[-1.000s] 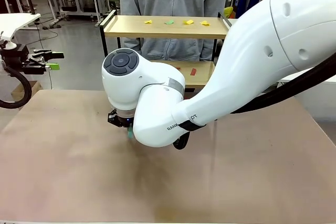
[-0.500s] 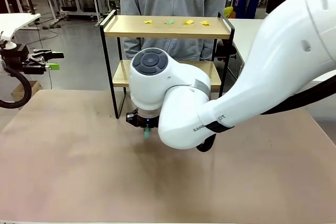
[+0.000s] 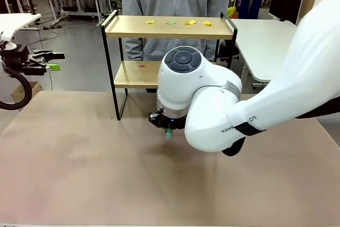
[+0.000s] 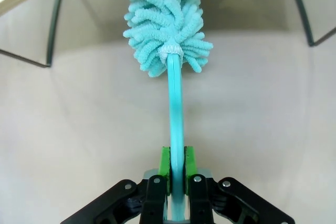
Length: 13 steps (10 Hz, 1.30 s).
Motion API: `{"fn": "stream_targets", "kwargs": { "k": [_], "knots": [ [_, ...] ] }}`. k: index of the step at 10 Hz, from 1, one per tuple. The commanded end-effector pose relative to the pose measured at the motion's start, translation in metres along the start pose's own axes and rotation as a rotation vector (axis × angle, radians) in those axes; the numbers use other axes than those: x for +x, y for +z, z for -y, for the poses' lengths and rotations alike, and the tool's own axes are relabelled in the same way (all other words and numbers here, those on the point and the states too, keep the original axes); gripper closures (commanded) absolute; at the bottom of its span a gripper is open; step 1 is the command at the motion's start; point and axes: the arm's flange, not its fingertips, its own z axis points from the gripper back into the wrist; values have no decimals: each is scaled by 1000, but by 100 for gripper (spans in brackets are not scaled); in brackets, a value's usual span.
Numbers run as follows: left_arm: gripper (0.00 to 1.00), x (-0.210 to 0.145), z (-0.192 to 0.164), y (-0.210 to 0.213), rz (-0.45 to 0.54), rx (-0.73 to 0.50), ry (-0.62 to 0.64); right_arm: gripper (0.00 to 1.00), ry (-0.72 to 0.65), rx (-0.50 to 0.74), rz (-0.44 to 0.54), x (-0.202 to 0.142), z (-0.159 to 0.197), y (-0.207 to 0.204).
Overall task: Clean the shelf.
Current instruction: Clean the specific section of the Shelf indicated by the human with the Duster.
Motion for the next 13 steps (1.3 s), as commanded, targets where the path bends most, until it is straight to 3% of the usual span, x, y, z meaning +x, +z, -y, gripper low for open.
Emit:
{"fn": "stream_targets", "kwargs": {
  "k": [1,11,12,13],
  "knots": [
    [0,3,0,0,-2,-3,-4,87,-19,-3,-19,2,25,14],
    [0,3,0,0,-2,-3,-4,87,-128,-257,-18,5,104,42],
    [0,3,0,0,-2,-3,-4,87,-111,-251,-4,3,101,45],
    [0,3,0,0,-2,-3,-4,87,-73,-45,-14,1,84,51]
  ]
}}
